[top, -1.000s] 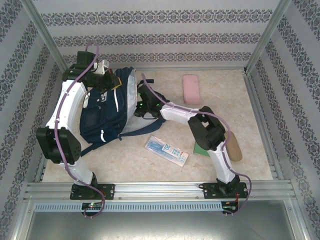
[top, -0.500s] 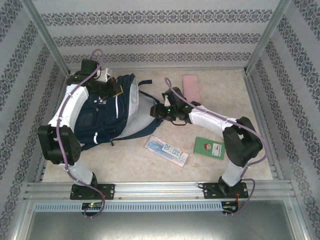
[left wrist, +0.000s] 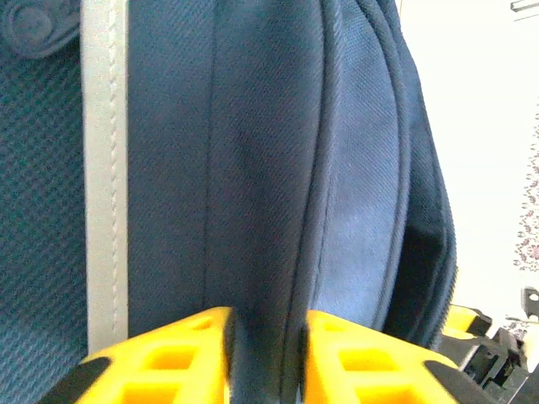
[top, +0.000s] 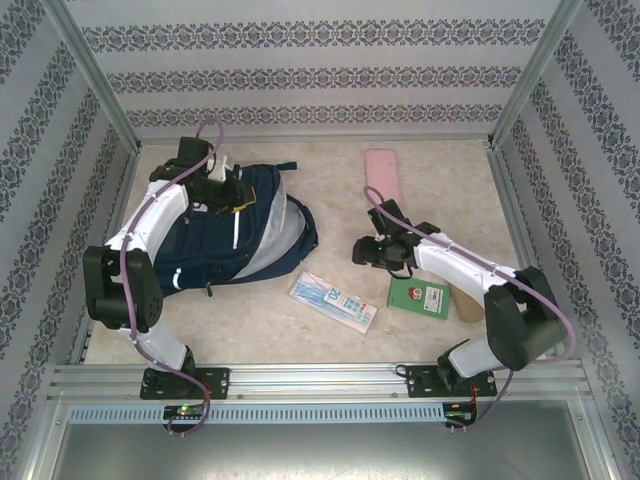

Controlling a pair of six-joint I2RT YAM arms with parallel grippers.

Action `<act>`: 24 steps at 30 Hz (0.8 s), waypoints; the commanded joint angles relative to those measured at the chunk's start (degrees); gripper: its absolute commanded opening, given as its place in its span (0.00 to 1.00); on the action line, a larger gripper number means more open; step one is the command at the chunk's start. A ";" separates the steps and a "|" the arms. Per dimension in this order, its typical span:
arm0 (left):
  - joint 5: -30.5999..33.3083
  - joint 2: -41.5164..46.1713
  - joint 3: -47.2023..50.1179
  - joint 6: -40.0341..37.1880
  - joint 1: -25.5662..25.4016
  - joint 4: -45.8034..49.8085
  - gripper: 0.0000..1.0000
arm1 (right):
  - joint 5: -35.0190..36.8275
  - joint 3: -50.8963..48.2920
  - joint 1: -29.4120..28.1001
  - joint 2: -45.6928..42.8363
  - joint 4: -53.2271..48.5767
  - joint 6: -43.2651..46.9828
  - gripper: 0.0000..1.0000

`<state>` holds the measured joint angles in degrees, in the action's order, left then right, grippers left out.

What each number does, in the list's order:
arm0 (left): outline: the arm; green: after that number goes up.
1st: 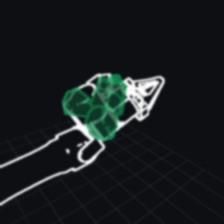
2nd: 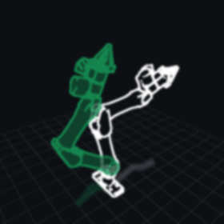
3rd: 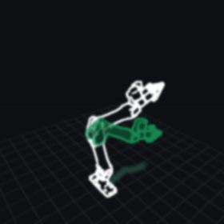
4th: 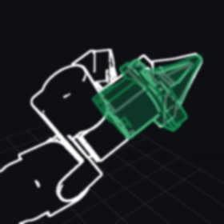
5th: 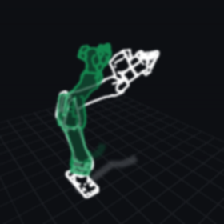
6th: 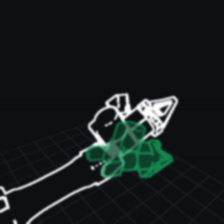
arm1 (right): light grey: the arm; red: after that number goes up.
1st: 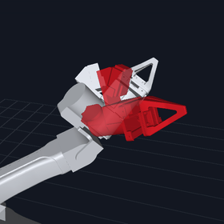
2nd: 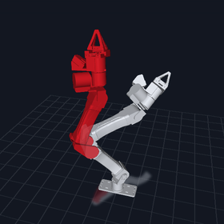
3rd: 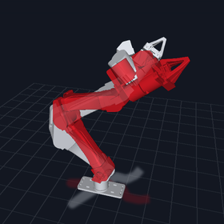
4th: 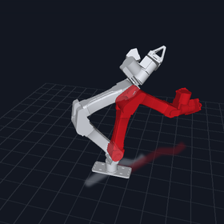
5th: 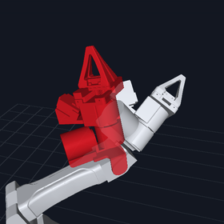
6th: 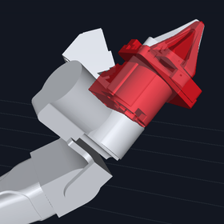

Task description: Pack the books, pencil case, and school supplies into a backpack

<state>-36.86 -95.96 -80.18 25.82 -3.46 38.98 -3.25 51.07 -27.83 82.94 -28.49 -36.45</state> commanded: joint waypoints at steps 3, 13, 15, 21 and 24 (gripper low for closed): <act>2.75 4.48 2.61 3.62 -2.42 -3.00 0.45 | 8.33 -7.32 2.86 -7.21 -6.36 -7.80 0.61; 6.16 7.41 4.33 7.78 -9.72 -4.53 0.50 | -0.77 -13.19 5.97 -2.92 2.54 -12.89 0.61; 6.21 7.52 4.73 8.44 -10.69 -4.86 0.50 | -3.79 -12.87 5.73 -0.13 6.42 -13.65 0.60; 6.96 7.03 6.15 11.04 -14.63 -7.38 0.50 | -7.18 -6.36 5.15 7.83 12.03 -15.04 0.60; 6.98 5.81 7.07 13.24 -17.05 -10.26 0.50 | -8.22 -1.05 5.25 11.92 13.77 -14.56 0.60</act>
<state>-30.79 -89.91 -74.37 35.97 -18.33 33.12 -7.86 47.53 -22.02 89.89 -17.23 -49.87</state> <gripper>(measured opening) 0.499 0.605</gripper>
